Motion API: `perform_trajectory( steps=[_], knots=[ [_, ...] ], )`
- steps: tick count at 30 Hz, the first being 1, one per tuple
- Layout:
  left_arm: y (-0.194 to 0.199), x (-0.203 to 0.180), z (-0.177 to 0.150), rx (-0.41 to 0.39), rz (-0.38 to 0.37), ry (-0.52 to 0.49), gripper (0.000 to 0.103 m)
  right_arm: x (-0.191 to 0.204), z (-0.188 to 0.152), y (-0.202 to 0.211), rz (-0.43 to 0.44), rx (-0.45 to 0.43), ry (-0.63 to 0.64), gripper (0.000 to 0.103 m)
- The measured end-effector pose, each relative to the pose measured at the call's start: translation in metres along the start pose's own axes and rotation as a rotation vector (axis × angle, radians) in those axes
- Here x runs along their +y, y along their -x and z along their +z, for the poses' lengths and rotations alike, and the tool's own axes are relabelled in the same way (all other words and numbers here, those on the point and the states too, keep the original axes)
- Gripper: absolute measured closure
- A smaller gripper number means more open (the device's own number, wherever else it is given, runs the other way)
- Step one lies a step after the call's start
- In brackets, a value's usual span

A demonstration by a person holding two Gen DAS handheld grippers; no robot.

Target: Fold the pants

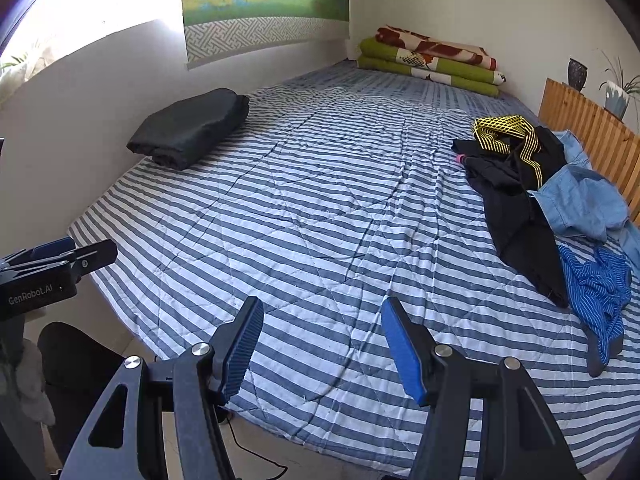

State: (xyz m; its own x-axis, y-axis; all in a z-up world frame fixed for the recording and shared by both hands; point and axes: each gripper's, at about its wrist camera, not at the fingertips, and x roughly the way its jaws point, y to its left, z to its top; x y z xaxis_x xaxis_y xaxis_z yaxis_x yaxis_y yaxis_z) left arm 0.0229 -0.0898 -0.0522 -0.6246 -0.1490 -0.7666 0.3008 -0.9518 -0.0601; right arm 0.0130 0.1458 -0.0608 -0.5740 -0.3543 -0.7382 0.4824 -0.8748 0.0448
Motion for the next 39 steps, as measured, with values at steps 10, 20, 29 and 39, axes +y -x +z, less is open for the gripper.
perform_trajectory(
  steps=[10,20,29,39],
  knots=[
    [0.0021,0.0011,-0.0031,0.000,-0.010,-0.006,0.012,0.0008,-0.0029,0.0022,-0.006,0.000,0.001,0.046],
    [0.0022,0.0016,-0.0016,-0.001,-0.018,-0.020,0.012,0.0005,-0.0056,0.0028,-0.006,0.003,-0.001,0.045],
    [0.0018,0.0029,0.0013,-0.003,-0.021,-0.029,0.012,0.0019,-0.0070,0.0020,-0.005,0.008,-0.001,0.045],
    [0.0009,0.0010,0.0028,0.001,-0.024,-0.036,0.011,0.0017,-0.0074,0.0006,-0.007,0.014,-0.001,0.045]
  ],
)
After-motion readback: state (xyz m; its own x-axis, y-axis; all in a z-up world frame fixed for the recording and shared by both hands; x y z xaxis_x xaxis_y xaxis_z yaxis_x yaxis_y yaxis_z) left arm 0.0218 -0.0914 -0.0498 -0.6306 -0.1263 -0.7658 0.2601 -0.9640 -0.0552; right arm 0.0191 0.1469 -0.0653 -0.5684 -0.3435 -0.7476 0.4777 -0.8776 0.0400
